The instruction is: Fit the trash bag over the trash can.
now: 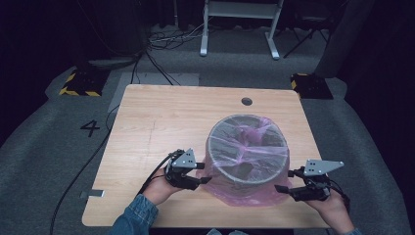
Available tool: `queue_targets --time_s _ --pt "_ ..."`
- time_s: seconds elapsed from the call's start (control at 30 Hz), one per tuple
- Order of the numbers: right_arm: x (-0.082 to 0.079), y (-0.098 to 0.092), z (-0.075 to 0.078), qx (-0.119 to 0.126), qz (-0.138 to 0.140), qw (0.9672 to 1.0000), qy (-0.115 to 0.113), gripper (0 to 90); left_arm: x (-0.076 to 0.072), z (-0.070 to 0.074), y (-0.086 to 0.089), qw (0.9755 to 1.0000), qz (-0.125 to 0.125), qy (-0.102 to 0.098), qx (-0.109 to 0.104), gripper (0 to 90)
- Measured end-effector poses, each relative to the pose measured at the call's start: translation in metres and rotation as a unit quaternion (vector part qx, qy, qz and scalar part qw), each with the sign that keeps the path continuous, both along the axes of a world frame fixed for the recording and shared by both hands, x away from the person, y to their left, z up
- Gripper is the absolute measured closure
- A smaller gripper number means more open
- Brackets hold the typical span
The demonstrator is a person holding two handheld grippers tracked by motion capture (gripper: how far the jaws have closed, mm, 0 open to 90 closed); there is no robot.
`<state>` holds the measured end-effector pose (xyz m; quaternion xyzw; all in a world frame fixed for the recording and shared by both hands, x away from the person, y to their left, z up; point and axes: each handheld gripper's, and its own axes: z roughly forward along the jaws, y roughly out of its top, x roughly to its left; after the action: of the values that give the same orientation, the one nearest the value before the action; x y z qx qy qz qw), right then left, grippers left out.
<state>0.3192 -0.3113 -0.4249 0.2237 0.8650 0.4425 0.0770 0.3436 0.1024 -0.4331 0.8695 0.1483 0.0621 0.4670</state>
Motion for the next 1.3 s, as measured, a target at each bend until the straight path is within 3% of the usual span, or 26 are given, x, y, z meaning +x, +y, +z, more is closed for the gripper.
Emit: queue_targets --time_s 0.03,0.07,0.13,0.23,0.3,0.4,0.47,0.53,0.6,0.67,0.8,0.93,1.0,1.03,1.1,1.23,1.3 --pt "0.0 0.003 0.001 -0.007 0.001 0.9999 -0.009 78.5 -0.001 0.001 -0.002 0.9999 0.004 -0.006 0.007 73.3" --pt "0.002 0.007 -0.001 -0.019 -0.002 0.9998 -0.001 89.2 -0.001 0.001 -0.004 0.9998 0.009 -0.012 0.014 80.6" --pt "0.009 0.011 -0.014 -0.048 -0.011 0.9982 0.034 89.8 -0.001 -0.001 -0.006 0.9994 0.017 -0.019 0.022 86.3" --pt "0.014 0.013 -0.037 -0.064 -0.02 0.9954 0.068 89.8 0.002 -0.006 -0.005 0.9992 0.03 -0.013 0.024 89.4" --pt "0.013 0.014 -0.045 -0.045 -0.016 0.9962 0.073 88.9 0.007 -0.011 -0.002 0.9988 0.043 -0.007 0.023 89.8" --pt "0.01 0.018 -0.044 -0.046 -0.022 0.997 0.058 85.4 0.012 -0.021 -0.004 0.9953 0.068 -0.009 0.068 89.8" --pt "0.01 0.021 -0.044 -0.048 -0.023 0.9968 0.059 80.5 0.013 -0.023 -0.002 0.9954 0.082 0.002 0.049 88.9" --pt "0.009 0.02 -0.043 -0.043 -0.023 0.9976 0.049 58.4 0.012 -0.021 0.002 0.9958 0.088 0.001 0.026 62.4" --pt "0.007 0.015 -0.041 -0.021 -0.017 0.9983 0.052 47.2 0.01 -0.017 0.007 0.9962 0.086 0.012 0.006 44.2" --pt "0.005 0.007 -0.036 -0.005 -0.01 0.9982 0.058 36.2 0.005 -0.012 0.012 0.996 0.089 0.001 0.007 36.1" --pt "-0.001 -0.01 -0.021 0.007 -0.033 0.9983 0.046 31.0 -0.006 -0.006 0.024 0.9935 0.109 -0.026 0.019 34.7" --pt "-0.008 -0.023 -0.005 0.034 -0.062 0.9967 0.041 31.4 -0.013 -0.008 0.034 0.9879 0.144 -0.04 0.041 34.7" --pt "-0.008 -0.028 0.002 0.054 -0.095 0.9918 0.067 26.1 -0.013 -0.012 0.04 0.9856 0.16 -0.034 0.043 34.6" --pt "-0.007 -0.03 0.007 0.058 -0.095 0.9922 0.057 25.4 -0.012 -0.015 0.043 0.9841 0.169 -0.029 0.045 34.7" --pt "-0.006 -0.032 0.016 0.053 -0.098 0.9935 0.025 22.7 -0.009 -0.021 0.05 0.9798 0.191 -0.023 0.055 34.7" --pt "0.001 -0.037 0.033 0.045 -0.12 0.9916 0.016 14.2 -0.005 -0.03 0.061 0.9733 0.221 -0.005 0.064 34.8" --pt "0.004 -0.038 0.041 0.041 -0.132 0.9902 0.02 14.2 -0.004 -0.036 0.067 0.969 0.236 0.001 0.074 34.7"
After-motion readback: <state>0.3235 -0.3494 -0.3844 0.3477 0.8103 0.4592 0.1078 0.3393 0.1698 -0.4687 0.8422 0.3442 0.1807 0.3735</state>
